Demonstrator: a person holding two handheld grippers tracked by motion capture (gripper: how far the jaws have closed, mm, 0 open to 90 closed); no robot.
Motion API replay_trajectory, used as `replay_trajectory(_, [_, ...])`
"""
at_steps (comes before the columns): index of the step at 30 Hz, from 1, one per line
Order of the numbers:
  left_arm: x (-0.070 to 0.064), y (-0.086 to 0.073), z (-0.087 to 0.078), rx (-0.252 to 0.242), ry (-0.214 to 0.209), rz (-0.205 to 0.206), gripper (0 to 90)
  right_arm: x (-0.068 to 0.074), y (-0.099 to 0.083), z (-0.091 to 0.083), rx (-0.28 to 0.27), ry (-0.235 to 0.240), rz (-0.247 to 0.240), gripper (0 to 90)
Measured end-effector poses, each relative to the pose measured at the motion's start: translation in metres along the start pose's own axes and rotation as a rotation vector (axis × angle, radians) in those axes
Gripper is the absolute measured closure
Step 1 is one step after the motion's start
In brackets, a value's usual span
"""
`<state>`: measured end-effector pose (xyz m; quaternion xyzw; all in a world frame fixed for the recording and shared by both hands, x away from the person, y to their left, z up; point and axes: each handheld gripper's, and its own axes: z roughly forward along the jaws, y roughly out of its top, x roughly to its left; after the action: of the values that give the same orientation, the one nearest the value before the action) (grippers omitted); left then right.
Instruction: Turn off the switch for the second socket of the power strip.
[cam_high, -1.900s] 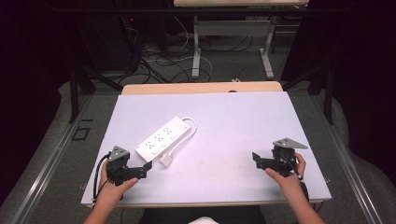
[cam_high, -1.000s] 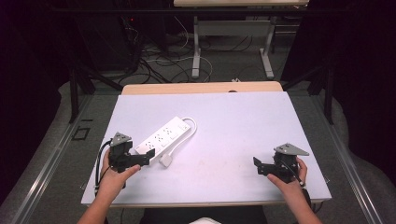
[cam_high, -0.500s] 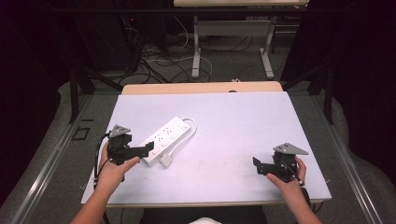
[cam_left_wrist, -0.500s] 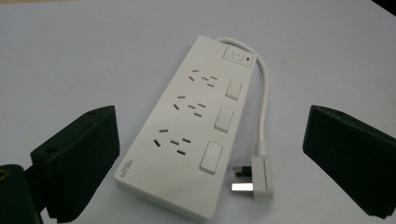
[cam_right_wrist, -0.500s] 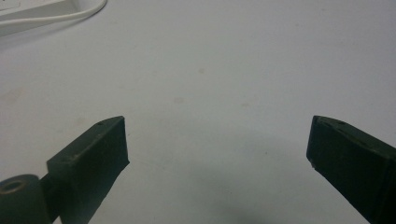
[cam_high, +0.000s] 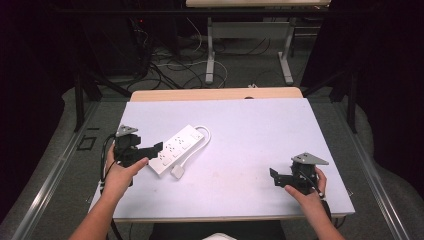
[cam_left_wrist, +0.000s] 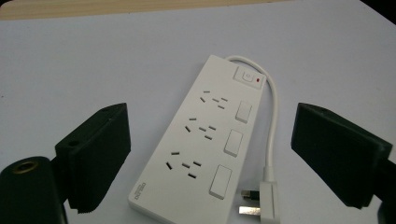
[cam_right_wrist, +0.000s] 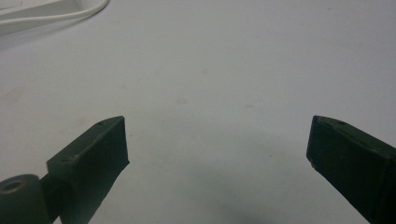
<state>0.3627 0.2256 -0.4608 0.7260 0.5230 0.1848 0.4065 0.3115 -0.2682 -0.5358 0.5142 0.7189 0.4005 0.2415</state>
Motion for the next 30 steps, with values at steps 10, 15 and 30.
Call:
replay_trajectory(10, [-0.001,0.011,0.004,-0.002,0.016,0.018,18.9,0.0,0.0,0.003,0.006,0.005,-0.004,4.8])
replay_trajectory(15, [-0.002,0.017,0.006,0.01,0.025,0.03,22.9,-0.001,0.0,0.003,0.01,0.006,0.003,5.0])
replay_trajectory(30, [-0.005,0.031,0.023,0.054,0.037,0.058,32.4,-0.003,-0.001,0.004,0.012,0.007,0.017,5.5])
